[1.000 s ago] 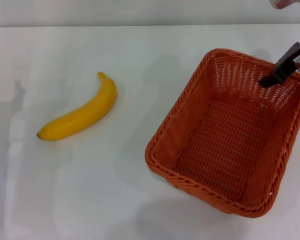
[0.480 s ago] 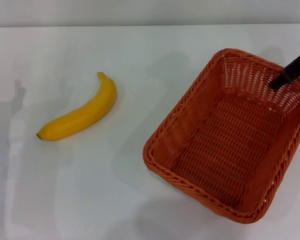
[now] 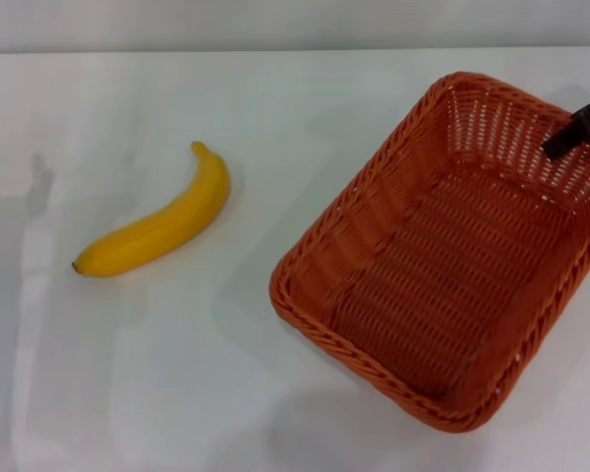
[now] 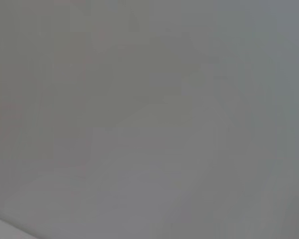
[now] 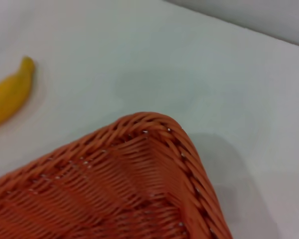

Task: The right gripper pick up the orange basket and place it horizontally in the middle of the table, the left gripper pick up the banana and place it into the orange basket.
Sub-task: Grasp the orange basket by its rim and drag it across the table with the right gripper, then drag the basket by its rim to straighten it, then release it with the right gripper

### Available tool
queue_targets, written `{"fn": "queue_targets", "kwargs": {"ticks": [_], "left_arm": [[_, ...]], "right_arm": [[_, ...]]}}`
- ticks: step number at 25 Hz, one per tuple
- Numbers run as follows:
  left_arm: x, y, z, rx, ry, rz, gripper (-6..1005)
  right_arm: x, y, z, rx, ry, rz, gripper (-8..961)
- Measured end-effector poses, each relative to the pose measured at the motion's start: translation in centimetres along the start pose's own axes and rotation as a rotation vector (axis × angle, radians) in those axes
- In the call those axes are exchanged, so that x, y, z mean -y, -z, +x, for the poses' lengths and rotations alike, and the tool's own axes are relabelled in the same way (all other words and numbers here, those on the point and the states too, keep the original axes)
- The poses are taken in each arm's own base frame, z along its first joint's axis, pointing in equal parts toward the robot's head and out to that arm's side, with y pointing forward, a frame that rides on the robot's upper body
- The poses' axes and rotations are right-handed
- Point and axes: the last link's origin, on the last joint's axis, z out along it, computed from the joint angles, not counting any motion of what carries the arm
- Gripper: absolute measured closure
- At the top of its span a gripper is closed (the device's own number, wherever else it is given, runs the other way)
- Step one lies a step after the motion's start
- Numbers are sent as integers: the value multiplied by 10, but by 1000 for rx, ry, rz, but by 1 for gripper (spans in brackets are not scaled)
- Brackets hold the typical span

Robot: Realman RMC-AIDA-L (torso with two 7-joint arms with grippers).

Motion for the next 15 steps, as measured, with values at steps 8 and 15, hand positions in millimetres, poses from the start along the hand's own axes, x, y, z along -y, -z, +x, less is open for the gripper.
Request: {"fn": "queue_targets", "kwargs": {"ticks": [8,15], "left_arm": [[-2,-3,1,-4,2,-4,109],[1,-4,3,-14,0,13,109]], "right_arm": [[14,11,8,71,-138,-102,783],[25,19,13,200,-283,-184,782]]}}
